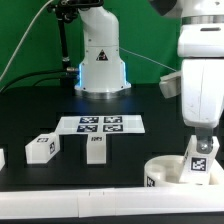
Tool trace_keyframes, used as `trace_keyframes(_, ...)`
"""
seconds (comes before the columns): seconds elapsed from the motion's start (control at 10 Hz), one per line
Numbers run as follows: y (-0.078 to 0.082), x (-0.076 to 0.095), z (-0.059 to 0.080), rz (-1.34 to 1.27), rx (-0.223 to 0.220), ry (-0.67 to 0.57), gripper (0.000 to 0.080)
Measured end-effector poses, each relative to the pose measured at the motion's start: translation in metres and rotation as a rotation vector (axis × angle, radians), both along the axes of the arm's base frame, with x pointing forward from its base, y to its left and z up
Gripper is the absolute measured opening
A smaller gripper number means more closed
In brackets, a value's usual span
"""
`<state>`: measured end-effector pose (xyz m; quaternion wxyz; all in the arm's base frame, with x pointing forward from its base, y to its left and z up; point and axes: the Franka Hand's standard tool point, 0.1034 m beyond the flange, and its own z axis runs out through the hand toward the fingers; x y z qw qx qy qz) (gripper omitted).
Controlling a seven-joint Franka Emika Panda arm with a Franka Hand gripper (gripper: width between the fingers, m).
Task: Assemble stool
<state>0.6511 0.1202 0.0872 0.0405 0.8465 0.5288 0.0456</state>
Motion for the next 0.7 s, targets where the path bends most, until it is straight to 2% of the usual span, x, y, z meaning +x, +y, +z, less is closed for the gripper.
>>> trace_keyframes(0.1, -0.001, 0.0, -0.001, 0.006, -0.002, 0.001, 0.0649)
trace_keyframes(0.4, -0.014, 0.003, -0.019, 0.034, -0.018, -0.016, 0.0649)
trace_keyframes(0.5, -0.014, 0.003, -0.018, 0.019, -0.015, -0.016, 0.0649)
trace_keyframes(0.7, -0.014, 0.003, -0.019, -0.031, -0.009, -0.016, 0.04)
